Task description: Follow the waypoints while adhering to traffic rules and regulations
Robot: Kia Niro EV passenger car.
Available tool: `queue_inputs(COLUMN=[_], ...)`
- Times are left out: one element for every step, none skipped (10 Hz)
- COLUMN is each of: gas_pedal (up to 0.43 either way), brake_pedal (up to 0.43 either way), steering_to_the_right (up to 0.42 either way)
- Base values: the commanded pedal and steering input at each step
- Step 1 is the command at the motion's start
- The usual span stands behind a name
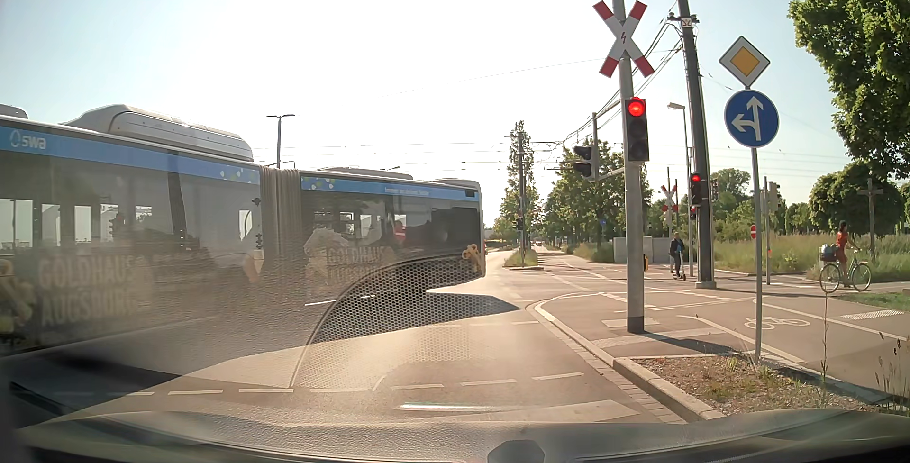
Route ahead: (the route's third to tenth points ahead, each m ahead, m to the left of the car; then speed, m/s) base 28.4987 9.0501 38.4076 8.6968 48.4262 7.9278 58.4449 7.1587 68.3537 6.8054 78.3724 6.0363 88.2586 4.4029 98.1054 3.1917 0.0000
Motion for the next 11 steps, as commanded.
queue_inputs(gas_pedal=[0.000,0.000,0.000,0.000,0.000,0.000,0.000,0.000,0.000,0.000,0.000], brake_pedal=[0.201,0.201,0.201,0.201,0.207,0.213,0.213,0.213,0.213,0.213,0.213], steering_to_the_right=[-0.021,-0.021,-0.022,-0.022,-0.023,-0.023,-0.023,-0.024,-0.020,-0.018,-0.020])
